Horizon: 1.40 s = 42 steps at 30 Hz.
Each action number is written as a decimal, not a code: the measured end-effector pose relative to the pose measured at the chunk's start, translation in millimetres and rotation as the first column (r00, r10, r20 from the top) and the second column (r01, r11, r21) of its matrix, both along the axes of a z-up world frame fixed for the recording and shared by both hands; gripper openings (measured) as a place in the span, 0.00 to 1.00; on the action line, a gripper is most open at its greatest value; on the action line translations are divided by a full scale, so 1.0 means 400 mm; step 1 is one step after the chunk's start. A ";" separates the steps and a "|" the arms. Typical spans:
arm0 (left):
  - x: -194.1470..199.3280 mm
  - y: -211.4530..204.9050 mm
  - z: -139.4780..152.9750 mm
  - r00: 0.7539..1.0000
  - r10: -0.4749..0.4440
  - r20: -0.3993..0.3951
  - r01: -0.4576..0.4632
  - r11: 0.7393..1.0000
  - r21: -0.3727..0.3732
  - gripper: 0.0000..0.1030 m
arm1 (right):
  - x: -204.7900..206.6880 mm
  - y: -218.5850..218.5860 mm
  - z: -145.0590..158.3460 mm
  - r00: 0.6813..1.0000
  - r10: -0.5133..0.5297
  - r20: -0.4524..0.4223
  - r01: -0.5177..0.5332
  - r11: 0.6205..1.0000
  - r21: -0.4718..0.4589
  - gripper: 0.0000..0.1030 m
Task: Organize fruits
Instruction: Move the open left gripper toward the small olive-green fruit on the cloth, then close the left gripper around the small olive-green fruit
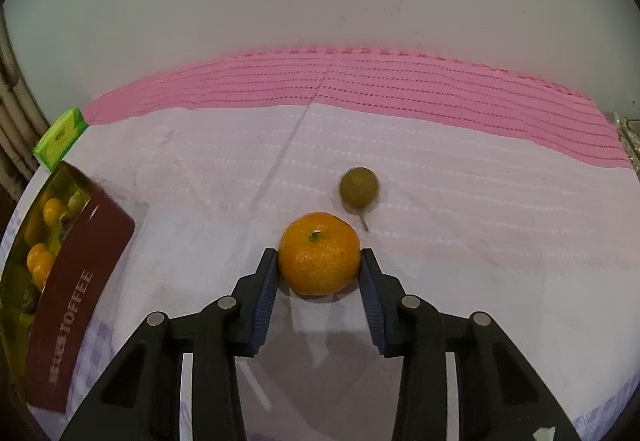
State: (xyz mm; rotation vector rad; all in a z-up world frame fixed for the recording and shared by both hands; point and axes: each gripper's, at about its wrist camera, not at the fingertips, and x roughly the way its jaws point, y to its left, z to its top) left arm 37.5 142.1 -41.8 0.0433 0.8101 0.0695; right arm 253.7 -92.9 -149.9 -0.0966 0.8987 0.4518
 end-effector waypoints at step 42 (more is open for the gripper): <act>0.649 -0.426 -0.294 0.889 -0.398 -0.226 0.369 0.915 -0.162 0.24 | -0.027 -0.428 -0.011 0.955 -0.295 0.008 0.295 0.955 0.040 0.36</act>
